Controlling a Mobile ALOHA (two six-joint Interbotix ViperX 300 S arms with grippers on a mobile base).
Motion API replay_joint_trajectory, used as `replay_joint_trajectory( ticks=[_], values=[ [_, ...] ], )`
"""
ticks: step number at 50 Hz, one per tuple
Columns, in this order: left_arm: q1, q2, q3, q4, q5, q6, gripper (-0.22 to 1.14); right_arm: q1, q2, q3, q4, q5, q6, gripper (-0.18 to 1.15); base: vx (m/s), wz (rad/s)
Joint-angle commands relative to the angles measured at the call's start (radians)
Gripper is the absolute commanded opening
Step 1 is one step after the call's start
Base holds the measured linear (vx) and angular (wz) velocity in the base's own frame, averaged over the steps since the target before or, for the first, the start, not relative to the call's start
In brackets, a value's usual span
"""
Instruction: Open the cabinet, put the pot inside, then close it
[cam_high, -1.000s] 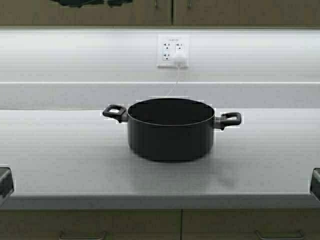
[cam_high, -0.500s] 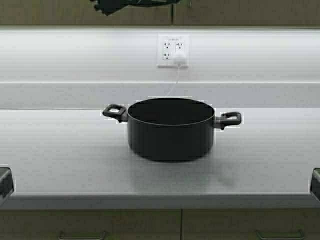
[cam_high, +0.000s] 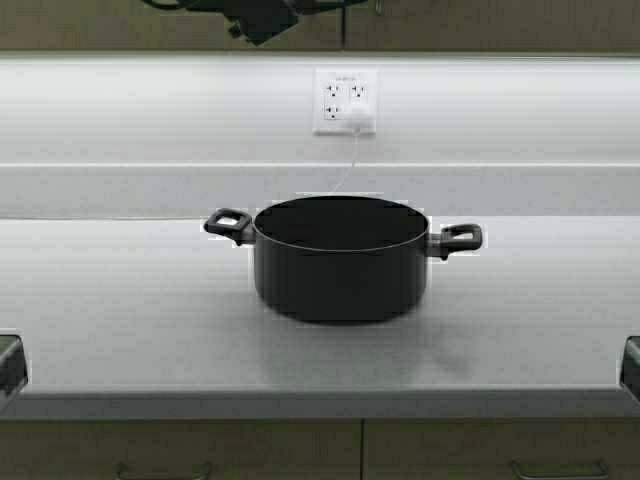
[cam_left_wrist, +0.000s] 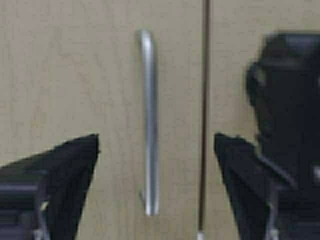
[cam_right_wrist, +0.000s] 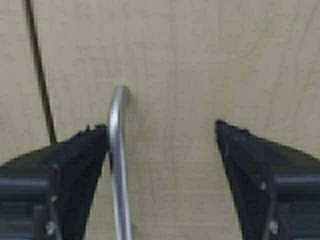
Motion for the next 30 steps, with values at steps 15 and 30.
replay_joint_trajectory(
  ticks=[15,30],
  values=[
    [-0.003,0.018,-0.067,-0.028,0.055,0.005,0.85,-0.014,0.037,-0.107,-0.043,0.064,-0.003,0.85,-0.01,-0.02],
    [0.032,0.028,-0.115,-0.044,0.279,0.005,-0.02,-0.009,0.02,-0.069,-0.032,0.114,0.003,-0.06,-0.02,-0.01]
  ],
)
